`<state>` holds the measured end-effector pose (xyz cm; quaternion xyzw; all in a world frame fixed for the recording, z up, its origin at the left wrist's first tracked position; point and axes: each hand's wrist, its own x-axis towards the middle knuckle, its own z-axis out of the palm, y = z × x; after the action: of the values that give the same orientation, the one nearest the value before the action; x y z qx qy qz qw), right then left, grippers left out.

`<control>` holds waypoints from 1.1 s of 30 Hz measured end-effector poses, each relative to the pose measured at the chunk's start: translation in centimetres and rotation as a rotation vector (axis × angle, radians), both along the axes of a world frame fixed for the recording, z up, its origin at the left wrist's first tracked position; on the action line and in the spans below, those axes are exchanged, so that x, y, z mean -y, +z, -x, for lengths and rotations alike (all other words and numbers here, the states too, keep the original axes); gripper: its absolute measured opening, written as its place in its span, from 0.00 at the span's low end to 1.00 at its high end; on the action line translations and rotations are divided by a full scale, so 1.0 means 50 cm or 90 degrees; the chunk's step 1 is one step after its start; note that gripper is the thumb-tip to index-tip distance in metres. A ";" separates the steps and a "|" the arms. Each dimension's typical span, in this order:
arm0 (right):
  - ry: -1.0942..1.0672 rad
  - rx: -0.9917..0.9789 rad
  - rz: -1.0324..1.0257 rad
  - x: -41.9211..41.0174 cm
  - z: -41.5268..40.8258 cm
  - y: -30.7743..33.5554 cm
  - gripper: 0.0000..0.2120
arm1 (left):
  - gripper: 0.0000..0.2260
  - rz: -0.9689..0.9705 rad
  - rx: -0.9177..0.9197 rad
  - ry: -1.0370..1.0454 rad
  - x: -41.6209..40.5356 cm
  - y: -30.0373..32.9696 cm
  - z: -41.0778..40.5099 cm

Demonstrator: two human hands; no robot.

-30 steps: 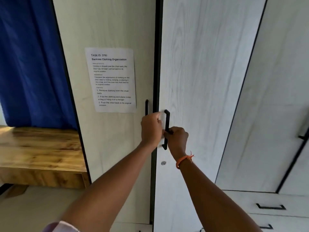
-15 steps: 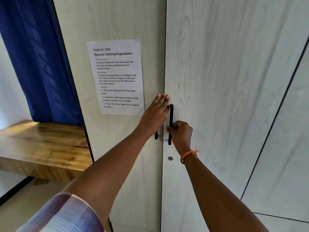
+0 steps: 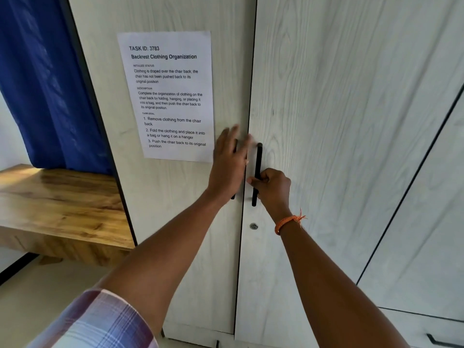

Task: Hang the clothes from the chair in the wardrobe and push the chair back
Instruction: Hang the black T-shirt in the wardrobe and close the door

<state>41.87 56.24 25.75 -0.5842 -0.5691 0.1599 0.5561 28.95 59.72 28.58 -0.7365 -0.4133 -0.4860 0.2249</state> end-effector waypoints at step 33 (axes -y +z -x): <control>-0.054 -0.009 0.013 -0.047 0.012 -0.003 0.17 | 0.13 0.424 0.346 -0.158 -0.029 -0.064 0.046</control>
<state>41.27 58.58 25.59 -0.6122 -0.5379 0.1459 0.5608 26.67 61.15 25.36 -0.6585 -0.4997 -0.5255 -0.2015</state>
